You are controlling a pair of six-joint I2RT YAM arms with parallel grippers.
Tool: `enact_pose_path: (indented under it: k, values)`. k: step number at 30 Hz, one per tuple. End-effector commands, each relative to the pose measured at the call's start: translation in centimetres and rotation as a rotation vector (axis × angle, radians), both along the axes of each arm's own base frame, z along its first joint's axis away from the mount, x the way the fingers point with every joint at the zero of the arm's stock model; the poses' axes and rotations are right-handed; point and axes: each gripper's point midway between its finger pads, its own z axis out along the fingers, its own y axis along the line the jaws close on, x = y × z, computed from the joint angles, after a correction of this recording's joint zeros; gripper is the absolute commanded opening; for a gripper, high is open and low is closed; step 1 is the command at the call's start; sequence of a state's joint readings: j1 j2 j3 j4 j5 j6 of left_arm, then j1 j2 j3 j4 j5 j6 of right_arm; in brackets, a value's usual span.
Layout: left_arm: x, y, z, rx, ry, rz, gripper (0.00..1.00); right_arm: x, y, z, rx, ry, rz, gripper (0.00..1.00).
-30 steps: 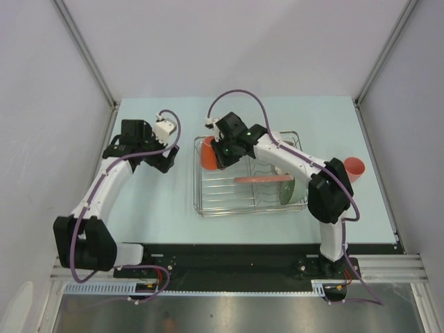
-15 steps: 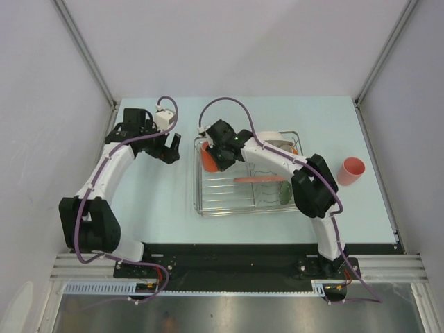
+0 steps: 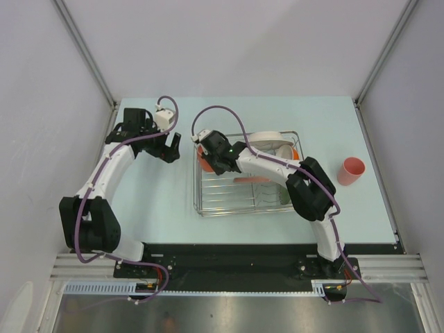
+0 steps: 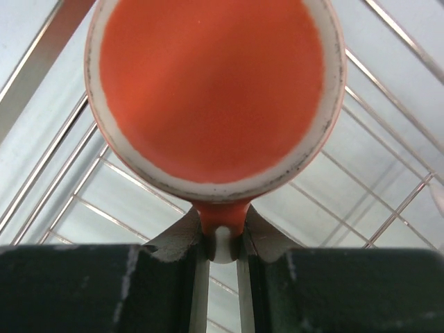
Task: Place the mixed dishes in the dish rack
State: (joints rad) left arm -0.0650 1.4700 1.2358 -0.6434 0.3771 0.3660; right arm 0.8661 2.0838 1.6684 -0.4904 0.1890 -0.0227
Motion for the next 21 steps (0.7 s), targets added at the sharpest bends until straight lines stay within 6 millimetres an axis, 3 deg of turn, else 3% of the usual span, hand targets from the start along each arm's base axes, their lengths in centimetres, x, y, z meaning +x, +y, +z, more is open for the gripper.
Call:
enact_pose_path:
  k: [1, 8, 11, 12, 14, 15, 19, 21]
  values:
    - [0.3, 0.2, 1.4, -0.01, -0.065, 0.01, 1.0, 2.6, 0.5, 3.1, 0.104, -0.124, -0.058, 0.0]
    - [0.8, 0.2, 1.8, -0.005, -0.08, 0.011, 1.0, 1.9, -0.7, 1.1, 0.041, -0.077, -0.069, 0.02]
    - [1.3, 0.1, 2.7, -0.014, -0.097, 0.012, 0.99, 1.3, -1.0, 0.8, 0.015, -0.075, -0.069, 0.2]
    - [1.6, 0.0, 3.1, -0.02, -0.106, 0.017, 1.0, 1.0, -1.2, 0.4, 0.005, -0.07, -0.07, 0.34]
    - [1.9, 0.0, 3.4, -0.032, -0.106, 0.035, 1.0, 0.6, -1.2, 0.7, 0.022, -0.064, -0.081, 0.45]
    - [2.1, -0.1, 3.7, -0.037, -0.11, 0.035, 1.0, 0.2, -1.4, 0.4, 0.017, -0.055, -0.08, 0.6]
    - [2.2, 0.0, 4.0, -0.035, -0.107, 0.04, 1.0, 0.0, -1.6, 1.4, 0.019, -0.091, -0.091, 0.77]
    - [2.3, 0.0, 4.2, -0.031, -0.113, 0.037, 1.0, -0.1, -1.4, 2.1, 0.024, -0.102, -0.089, 0.99]
